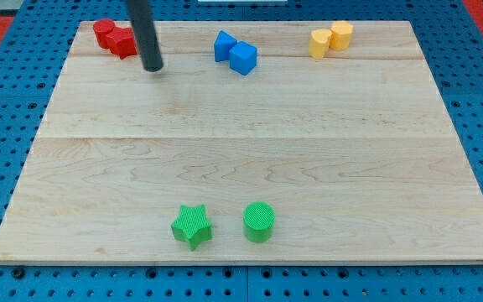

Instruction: Tap the arm at the blue cube

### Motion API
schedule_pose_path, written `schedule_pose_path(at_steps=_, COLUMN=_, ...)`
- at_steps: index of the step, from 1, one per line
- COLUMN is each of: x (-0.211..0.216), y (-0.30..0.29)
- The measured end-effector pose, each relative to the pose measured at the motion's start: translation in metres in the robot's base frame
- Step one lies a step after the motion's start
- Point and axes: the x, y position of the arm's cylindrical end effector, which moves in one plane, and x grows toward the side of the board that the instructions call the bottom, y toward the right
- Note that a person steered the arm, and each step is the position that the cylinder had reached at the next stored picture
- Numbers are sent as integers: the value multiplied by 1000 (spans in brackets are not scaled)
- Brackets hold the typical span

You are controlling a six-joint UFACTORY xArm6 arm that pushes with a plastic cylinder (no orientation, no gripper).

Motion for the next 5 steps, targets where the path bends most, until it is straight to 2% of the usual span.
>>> schedule_pose_path(at_steps=1, x=-52, y=8)
schedule_pose_path(at_steps=2, x=-84, y=42)
schedule_pose_path(at_steps=5, x=-56, y=125)
